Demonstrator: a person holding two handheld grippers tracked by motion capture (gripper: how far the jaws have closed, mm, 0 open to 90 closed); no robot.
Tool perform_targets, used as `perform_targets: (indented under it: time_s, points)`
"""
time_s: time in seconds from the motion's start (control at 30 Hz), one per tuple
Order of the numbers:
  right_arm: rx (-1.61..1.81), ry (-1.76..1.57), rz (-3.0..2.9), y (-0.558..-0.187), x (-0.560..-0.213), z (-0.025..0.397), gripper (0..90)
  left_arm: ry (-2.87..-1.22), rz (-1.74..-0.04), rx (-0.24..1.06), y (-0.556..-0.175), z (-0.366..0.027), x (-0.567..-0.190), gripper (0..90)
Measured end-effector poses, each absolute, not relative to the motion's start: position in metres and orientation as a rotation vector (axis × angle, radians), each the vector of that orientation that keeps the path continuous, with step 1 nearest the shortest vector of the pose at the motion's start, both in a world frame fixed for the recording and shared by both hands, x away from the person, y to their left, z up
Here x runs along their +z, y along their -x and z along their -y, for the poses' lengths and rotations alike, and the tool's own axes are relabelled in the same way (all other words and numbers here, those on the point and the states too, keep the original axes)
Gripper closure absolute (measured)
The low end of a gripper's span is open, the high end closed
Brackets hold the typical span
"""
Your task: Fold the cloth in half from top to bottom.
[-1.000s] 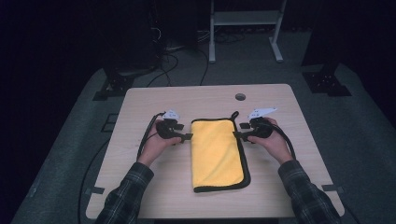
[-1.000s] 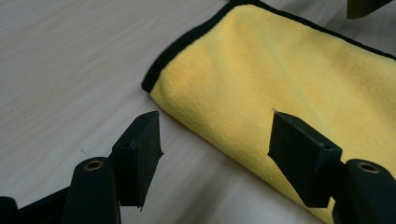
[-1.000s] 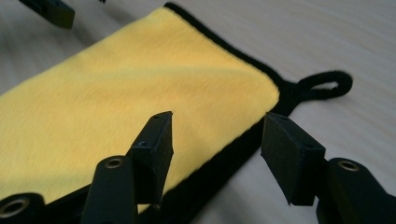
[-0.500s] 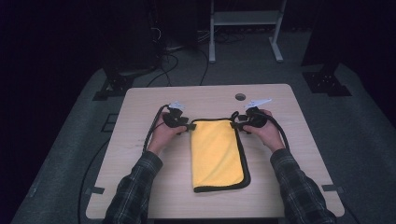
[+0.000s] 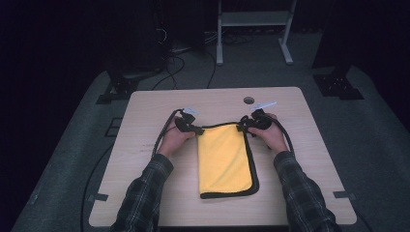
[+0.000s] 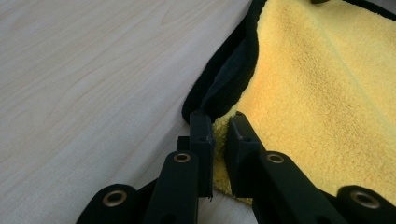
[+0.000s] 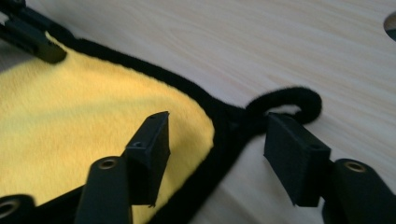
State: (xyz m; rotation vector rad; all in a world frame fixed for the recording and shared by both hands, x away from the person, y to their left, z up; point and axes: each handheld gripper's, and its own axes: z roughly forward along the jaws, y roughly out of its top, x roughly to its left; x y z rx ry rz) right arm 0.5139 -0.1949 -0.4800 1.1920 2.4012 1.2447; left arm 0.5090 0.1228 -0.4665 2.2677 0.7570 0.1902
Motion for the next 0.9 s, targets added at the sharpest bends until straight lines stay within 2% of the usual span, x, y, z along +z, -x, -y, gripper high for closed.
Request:
perform_targets:
  time_s: [0.03, 0.07, 0.1, 0.13, 0.27, 0.63, 0.9]
  points:
    - [1.245, -1.192, -2.401, -0.514, -0.480, 0.195, 43.3, -2.268, -0.757, 0.190, -0.509, -0.123, -0.467, 82.2]
    - [1.256, -1.177, -2.396, -0.514, -0.482, 0.193, 49.4, -2.269, -0.756, 0.191, -0.509, -0.123, -0.466, 82.2]
    - [1.260, -1.176, -2.390, -0.513, -0.483, 0.192, 68.9, -2.268, -0.758, 0.192, -0.509, -0.123, -0.466, 82.6]
    - [1.264, -1.180, -2.400, -0.512, -0.483, 0.191, 74.8, -2.267, -0.759, 0.193, -0.509, -0.123, -0.466, 82.8]
    - [1.233, -1.182, -2.429, -0.509, -0.479, 0.190, 81.5, -2.250, -0.764, 0.217, -0.508, -0.122, -0.465, 83.6]
    - [1.268, -1.075, -2.350, -0.497, -0.444, 0.202, 81.5, -2.135, -0.694, 0.300, -0.503, -0.121, -0.436, 83.3]
    - [1.326, -0.899, -2.304, -0.462, -0.410, 0.202, 81.5, -2.072, -0.591, 0.331, -0.470, -0.135, -0.409, 82.8]
